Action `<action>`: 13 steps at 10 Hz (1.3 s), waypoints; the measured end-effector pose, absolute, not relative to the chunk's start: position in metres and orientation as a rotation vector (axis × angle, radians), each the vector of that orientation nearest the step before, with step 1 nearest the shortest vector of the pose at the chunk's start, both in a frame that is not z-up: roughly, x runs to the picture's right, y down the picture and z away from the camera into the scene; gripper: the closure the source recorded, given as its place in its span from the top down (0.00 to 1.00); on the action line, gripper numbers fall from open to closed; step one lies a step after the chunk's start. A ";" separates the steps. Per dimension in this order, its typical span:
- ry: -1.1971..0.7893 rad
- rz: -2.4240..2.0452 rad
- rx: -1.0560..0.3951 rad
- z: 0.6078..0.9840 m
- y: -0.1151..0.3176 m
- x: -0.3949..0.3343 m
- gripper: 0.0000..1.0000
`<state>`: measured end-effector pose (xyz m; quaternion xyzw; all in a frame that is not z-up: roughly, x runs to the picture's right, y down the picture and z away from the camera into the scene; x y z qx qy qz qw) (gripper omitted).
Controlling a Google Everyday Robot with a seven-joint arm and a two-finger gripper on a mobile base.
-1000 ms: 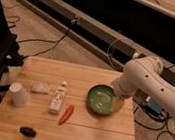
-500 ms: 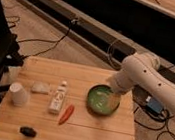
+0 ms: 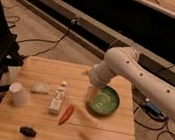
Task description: Place the ceramic cup over the eraser
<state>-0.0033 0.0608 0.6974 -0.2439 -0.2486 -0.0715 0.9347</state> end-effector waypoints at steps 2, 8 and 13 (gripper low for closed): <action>-0.526 -0.183 -0.443 0.701 0.062 -0.055 0.80; -0.505 -0.204 -0.466 0.706 0.074 -0.057 0.80; -0.587 -0.284 -0.630 0.746 0.132 -0.122 0.80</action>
